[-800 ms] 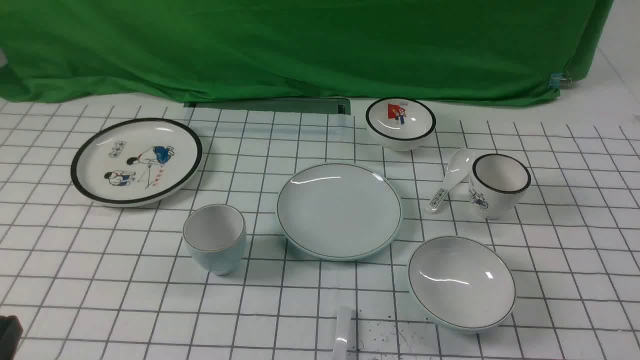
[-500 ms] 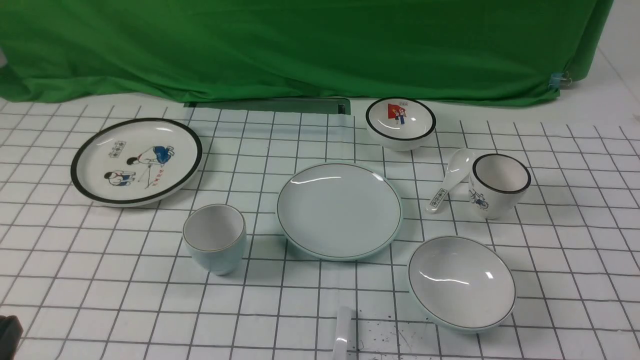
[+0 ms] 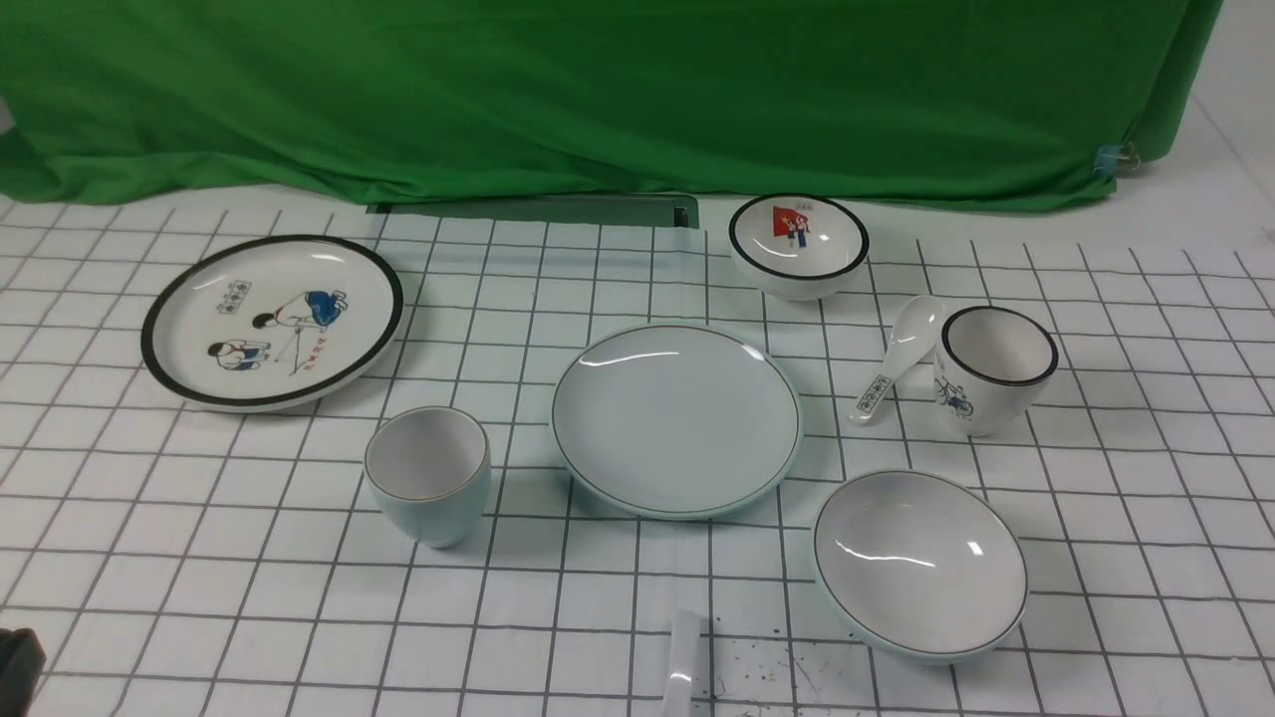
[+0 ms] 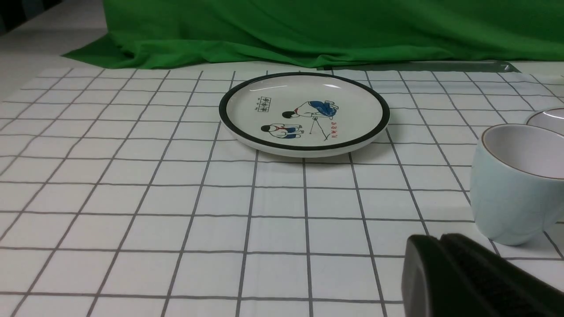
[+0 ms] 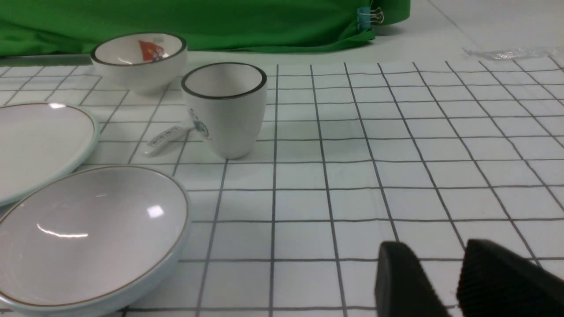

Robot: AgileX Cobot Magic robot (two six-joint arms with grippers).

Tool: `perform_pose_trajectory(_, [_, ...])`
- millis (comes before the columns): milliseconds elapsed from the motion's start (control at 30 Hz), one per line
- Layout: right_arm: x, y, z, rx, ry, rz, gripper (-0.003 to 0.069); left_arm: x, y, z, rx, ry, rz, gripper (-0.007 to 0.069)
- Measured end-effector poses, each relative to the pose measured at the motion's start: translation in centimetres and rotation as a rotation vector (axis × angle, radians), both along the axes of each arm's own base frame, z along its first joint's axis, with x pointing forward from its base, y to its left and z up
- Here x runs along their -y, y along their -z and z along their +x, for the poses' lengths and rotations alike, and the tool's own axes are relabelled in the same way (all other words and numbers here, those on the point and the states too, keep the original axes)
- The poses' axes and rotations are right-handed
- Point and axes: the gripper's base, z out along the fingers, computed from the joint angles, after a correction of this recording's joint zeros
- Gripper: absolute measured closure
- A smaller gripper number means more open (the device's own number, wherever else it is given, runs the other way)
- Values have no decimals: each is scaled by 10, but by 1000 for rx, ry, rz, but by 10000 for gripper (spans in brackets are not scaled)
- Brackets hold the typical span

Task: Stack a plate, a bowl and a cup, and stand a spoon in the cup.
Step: Use the right arm to grab a blue rice bowl

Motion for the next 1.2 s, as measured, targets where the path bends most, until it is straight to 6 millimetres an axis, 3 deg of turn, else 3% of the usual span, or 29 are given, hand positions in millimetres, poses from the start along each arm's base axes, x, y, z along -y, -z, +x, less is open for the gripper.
perform_pose_trajectory(700, [0, 0, 0, 0, 0, 0, 416, -1, -4, 0, 46, -5, 64, 653])
perform_pose_trajectory(800, [-1, 0, 0, 3, 1, 42, 416, 0, -10, 1, 115, -13, -190, 653])
perform_pose_trajectory(833, [-1, 0, 0, 7, 5, 93, 416, 1, -11, 1, 128, -17, -345, 653])
perform_pose_trajectory(900, [-4, -2, 0, 21, 26, 343, 416, 3, -12, 1, 143, -26, -684, 653])
perform_pose_trajectory(933, [-5, -2, 0, 24, 34, 399, 416, 3, -12, 1, 145, -28, -730, 653])
perform_pose_trajectory(967, [-8, -5, 1, 40, 62, 722, 416, 4, -13, 1, 150, -33, -953, 653])
perform_pose_trajectory(1000, [-8, -5, 1, 40, 67, 744, 416, 4, -13, 1, 152, -34, -974, 653])
perform_pose_trajectory(1033, [-9, -7, 1, 47, 90, 957, 416, 4, -14, 1, 157, -37, -1087, 653])
perform_pose_trajectory(1100, [-9, -7, 1, 44, 111, 1101, 416, 4, -14, 1, 160, -39, -1160, 653])
perform_pose_trajectory(1200, [-9, -8, 1, 49, 109, 1095, 416, 4, -15, 1, 170, -44, -1230, 653])
